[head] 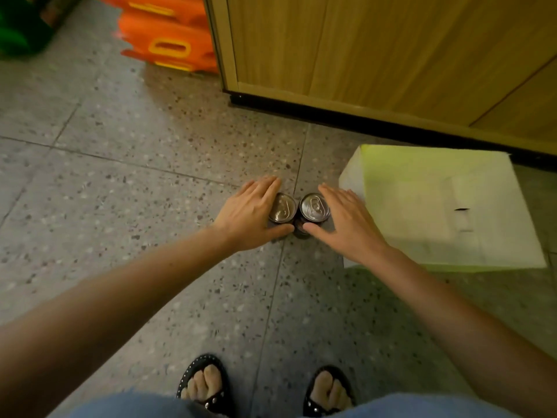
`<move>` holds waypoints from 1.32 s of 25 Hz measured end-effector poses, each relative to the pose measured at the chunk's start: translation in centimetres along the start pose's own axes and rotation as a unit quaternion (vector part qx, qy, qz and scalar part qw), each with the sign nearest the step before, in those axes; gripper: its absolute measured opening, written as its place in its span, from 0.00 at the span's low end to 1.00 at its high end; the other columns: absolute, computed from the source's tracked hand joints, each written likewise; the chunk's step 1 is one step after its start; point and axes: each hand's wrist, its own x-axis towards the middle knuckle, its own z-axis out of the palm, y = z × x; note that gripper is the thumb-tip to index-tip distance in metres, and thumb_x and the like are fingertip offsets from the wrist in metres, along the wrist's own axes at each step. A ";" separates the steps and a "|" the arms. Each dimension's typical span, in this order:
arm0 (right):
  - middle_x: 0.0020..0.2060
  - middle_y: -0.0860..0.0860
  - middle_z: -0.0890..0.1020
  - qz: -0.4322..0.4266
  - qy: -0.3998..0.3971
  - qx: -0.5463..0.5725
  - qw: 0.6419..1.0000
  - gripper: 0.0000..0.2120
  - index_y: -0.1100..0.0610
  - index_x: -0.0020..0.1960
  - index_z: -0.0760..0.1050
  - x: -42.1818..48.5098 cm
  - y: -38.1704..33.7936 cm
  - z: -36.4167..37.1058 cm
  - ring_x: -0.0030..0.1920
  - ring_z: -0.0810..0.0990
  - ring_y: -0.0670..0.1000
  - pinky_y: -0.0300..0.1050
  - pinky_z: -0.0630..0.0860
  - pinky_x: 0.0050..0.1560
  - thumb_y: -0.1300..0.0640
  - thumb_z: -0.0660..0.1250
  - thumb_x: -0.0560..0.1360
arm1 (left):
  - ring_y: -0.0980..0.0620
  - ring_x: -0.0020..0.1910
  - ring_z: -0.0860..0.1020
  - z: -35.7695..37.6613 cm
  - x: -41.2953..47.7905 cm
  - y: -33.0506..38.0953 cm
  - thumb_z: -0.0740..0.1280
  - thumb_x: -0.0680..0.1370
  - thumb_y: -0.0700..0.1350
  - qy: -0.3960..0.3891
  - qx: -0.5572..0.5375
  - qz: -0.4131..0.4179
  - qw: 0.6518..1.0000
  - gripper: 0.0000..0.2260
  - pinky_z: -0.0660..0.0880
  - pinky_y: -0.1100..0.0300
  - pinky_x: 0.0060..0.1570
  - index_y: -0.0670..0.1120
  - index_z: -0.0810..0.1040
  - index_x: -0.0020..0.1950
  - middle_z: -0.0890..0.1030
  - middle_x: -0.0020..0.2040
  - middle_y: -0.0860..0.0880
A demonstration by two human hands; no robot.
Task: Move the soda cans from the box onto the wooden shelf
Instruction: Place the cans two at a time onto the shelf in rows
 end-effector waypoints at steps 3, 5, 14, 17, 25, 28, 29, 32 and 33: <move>0.66 0.55 0.72 0.025 0.024 0.045 0.998 0.37 0.56 0.69 0.61 0.3 0.2 1.7 0.65 0.70 0.57 0.50 0.67 0.63 0.42 0.68 0.68 | 0.43 0.68 0.68 1.7 -0.3 0.2 0.68 0.69 0.60 -0.010 -0.084 -0.032 0.996 0.43 0.67 0.51 0.64 0.42 0.52 0.74 0.65 0.72 0.42; 0.62 0.53 0.75 0.056 0.041 0.110 0.991 0.35 0.53 0.66 0.62 0.6 0.2 2.7 0.61 0.74 0.56 0.52 0.73 0.58 0.43 0.71 0.65 | 0.42 0.62 0.73 2.4 -0.1 0.4 0.72 0.68 0.55 0.022 -0.152 -0.060 0.986 0.38 0.71 0.54 0.52 0.42 0.58 0.71 0.71 0.67 0.42; 0.47 0.45 0.80 0.106 0.083 0.278 0.951 0.28 0.51 0.55 0.71 -0.1 -1.6 -7.6 0.49 0.80 0.49 0.50 0.78 0.51 0.50 0.78 0.59 | 0.49 0.55 0.78 -6.7 -0.4 1.3 0.76 0.64 0.49 0.060 -0.261 -0.084 0.960 0.32 0.73 0.60 0.52 0.46 0.68 0.65 0.79 0.59 0.46; 0.48 0.43 0.79 0.078 0.068 0.283 0.954 0.29 0.51 0.56 0.71 -0.9 -4.7 -17.4 0.50 0.79 0.46 0.47 0.77 0.51 0.51 0.78 0.59 | 0.52 0.54 0.79 -16.6 -1.1 3.6 0.78 0.61 0.49 0.061 -0.296 -0.073 0.950 0.37 0.76 0.55 0.56 0.48 0.67 0.67 0.80 0.59 0.48; 0.51 0.38 0.75 0.037 0.047 0.320 0.945 0.33 0.48 0.60 0.68 -3.4 -17.4 -49.3 0.52 0.74 0.36 0.31 0.71 0.49 0.55 0.79 0.59 | 0.58 0.47 0.80 -50.1 -4.6 12.0 0.80 0.57 0.51 0.081 -0.315 -0.022 0.945 0.31 0.78 0.62 0.48 0.47 0.74 0.56 0.82 0.49 0.52; 0.51 0.31 0.68 0.030 0.083 0.319 0.944 0.37 0.48 0.63 0.65 -3.9 -21.9 -60.5 0.51 0.67 0.30 0.27 0.65 0.48 0.55 0.78 0.59 | 0.60 0.48 0.81 -61.9 -6.1 14.8 0.79 0.57 0.53 0.080 -0.327 0.016 0.941 0.31 0.80 0.59 0.49 0.46 0.76 0.57 0.83 0.50 0.53; 0.50 0.30 0.67 0.025 0.091 0.317 0.944 0.35 0.48 0.63 0.65 -4.1 -23.3 -64.5 0.50 0.67 0.29 0.27 0.64 0.47 0.55 0.78 0.60 | 0.61 0.48 0.81 -66.0 -6.6 15.6 0.78 0.57 0.54 0.082 -0.328 0.027 0.941 0.31 0.80 0.58 0.49 0.47 0.76 0.57 0.83 0.51 0.54; 0.49 0.33 0.72 0.011 0.096 0.315 0.944 0.31 0.45 0.58 0.66 -4.0 -26.5 -74.2 0.48 0.72 0.28 0.29 0.70 0.46 0.56 0.78 0.60 | 0.63 0.49 0.80 -76.0 -7.3 18.1 0.76 0.56 0.59 0.094 -0.310 0.056 0.945 0.31 0.79 0.59 0.50 0.52 0.76 0.56 0.83 0.49 0.57; 0.49 0.36 0.75 0.010 0.098 0.312 0.945 0.30 0.45 0.57 0.67 -3.9 -27.4 -76.9 0.48 0.74 0.31 0.32 0.73 0.46 0.56 0.78 0.60 | 0.64 0.48 0.80 -78.7 -7.4 18.9 0.75 0.56 0.60 0.099 -0.305 0.062 0.945 0.28 0.79 0.61 0.49 0.55 0.76 0.54 0.82 0.48 0.58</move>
